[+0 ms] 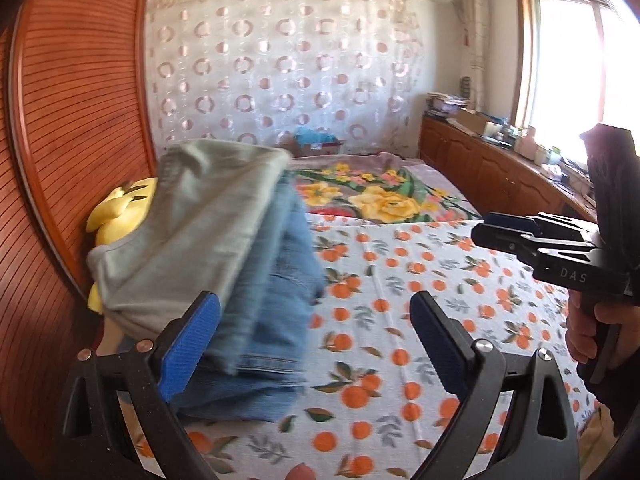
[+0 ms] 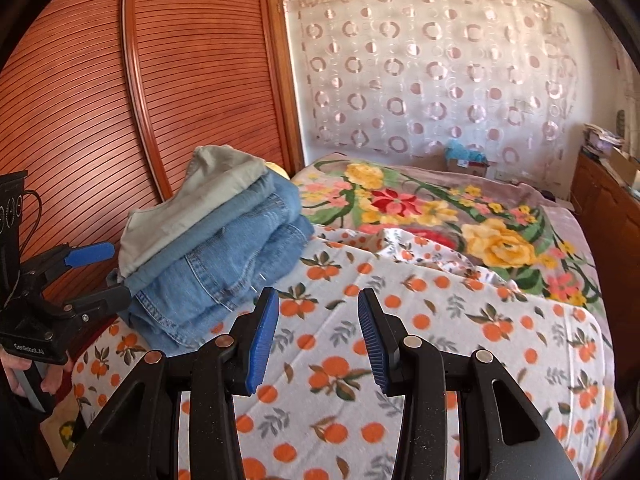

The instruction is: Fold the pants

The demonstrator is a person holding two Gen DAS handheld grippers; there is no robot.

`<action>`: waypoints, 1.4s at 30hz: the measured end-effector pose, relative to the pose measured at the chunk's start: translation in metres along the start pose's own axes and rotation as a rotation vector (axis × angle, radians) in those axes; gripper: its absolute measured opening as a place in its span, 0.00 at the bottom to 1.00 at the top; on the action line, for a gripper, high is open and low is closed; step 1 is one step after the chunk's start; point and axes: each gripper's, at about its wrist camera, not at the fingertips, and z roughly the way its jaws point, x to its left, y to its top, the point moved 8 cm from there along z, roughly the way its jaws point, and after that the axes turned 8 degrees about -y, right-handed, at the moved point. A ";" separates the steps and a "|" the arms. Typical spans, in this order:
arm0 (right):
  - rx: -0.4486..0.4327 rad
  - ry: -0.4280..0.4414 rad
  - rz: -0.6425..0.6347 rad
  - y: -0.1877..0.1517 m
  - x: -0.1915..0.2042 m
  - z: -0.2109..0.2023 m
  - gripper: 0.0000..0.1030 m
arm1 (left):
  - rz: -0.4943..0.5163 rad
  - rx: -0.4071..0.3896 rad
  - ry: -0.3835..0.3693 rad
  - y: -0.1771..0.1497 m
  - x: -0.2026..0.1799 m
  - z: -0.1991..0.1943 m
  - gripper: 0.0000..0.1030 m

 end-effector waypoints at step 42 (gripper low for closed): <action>-0.208 -0.296 0.136 -0.093 0.042 -0.195 0.71 | 0.072 -0.148 -0.020 -0.017 -0.118 -0.109 0.93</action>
